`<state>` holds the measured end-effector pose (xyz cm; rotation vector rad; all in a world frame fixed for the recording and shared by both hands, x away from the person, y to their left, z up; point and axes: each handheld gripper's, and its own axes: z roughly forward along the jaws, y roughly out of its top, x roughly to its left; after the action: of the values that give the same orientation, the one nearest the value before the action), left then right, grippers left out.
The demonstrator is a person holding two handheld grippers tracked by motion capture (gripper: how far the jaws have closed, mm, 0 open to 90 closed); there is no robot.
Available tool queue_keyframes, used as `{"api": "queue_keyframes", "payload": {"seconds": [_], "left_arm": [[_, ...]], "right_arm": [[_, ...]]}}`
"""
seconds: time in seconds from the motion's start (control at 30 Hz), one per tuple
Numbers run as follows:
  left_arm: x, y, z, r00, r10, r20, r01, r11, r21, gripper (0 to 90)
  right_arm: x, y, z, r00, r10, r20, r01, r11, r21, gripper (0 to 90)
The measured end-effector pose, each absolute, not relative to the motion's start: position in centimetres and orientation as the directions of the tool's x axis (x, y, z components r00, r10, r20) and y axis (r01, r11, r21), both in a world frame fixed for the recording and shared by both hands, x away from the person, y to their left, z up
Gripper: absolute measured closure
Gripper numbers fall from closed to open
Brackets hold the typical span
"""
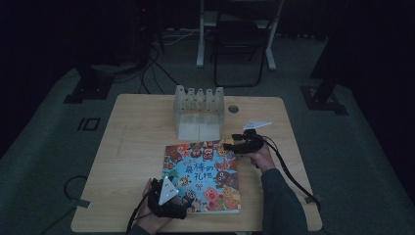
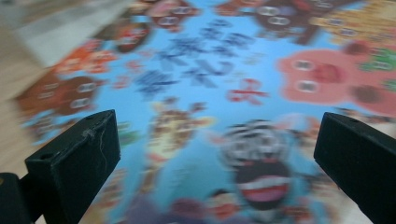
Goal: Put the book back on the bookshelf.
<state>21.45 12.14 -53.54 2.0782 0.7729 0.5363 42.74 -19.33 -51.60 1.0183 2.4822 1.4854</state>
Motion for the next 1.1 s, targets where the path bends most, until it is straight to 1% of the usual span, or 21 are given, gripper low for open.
{"api": "queue_keyframes", "payload": {"seconds": [0.1,0.3,0.37,0.43,0.5,0.67,0.7,0.77,0.93,1.0,1.07,1.1], "left_arm": [[20.8,11.0,-53.9,0.743,0.662,0.097,0.314,-0.473,0.823,0.6],[19.7,8.9,-54.7,0.773,0.618,0.143,0.263,-0.517,0.814,0.6],[19.5,8.4,-54.9,0.787,0.599,0.145,0.254,-0.53,0.809,0.7],[19.3,7.9,-55.1,0.775,0.604,0.187,0.238,-0.552,0.799,0.7],[19.5,7.6,-55.1,0.766,0.613,0.194,0.24,-0.552,0.798,0.6],[19.8,7.3,-55.1,0.765,0.612,0.201,0.232,-0.554,0.8,0.7],[20.0,6.9,-55.5,0.767,0.614,0.183,0.247,-0.547,0.8,0.8],[20.0,6.6,-55.6,0.763,0.614,0.201,0.237,-0.556,0.797,1.0],[20.0,6.8,-55.2,0.765,0.612,0.202,0.222,-0.545,0.809,1.9],[19.9,6.9,-55.2,0.767,0.609,0.2,0.218,-0.541,0.812,4.9],[19.8,6.9,-54.9,0.767,0.607,0.206,0.213,-0.544,0.812,5.6],[19.7,7.0,-54.8,0.766,0.604,0.222,0.2,-0.552,0.81,5.6]], "right_arm": [[42.7,-19.2,-51.4,-0.781,0.564,0.268,0.501,0.31,0.808,26.8],[42.7,-19.1,-51.1,-0.783,0.557,0.275,0.503,0.308,0.808,27.6],[42.7,-19.2,-51.0,-0.784,0.555,0.28,0.503,0.302,0.81,27.6],[42.6,-19.1,-50.9,-0.786,0.553,0.277,0.498,0.301,0.813,27.6],[42.6,-19.1,-50.9,-0.787,0.553,0.275,0.496,0.301,0.814,27.6],[42.6,-19.1,-50.7,-0.788,0.552,0.274,0.494,0.299,0.817,28.3],[42.6,-19.1,-50.7,-0.787,0.554,0.272,0.495,0.304,0.814,28.3],[42.6,-19.0,-50.7,-0.784,0.559,0.27,0.498,0.307,0.811,28.3],[42.5,-19.1,-50.7,-0.782,0.561,0.271,0.498,0.301,0.813,28.6],[42.5,-19.1,-50.7,-0.781,0.561,0.273,0.498,0.297,0.815,29.2],[42.4,-19.0,-50.5,-0.777,0.569,0.271,0.502,0.3,0.811,29.5],[42.4,-18.9,-50.5,-0.776,0.575,0.26,0.503,0.313,0.806,29.4]]}}
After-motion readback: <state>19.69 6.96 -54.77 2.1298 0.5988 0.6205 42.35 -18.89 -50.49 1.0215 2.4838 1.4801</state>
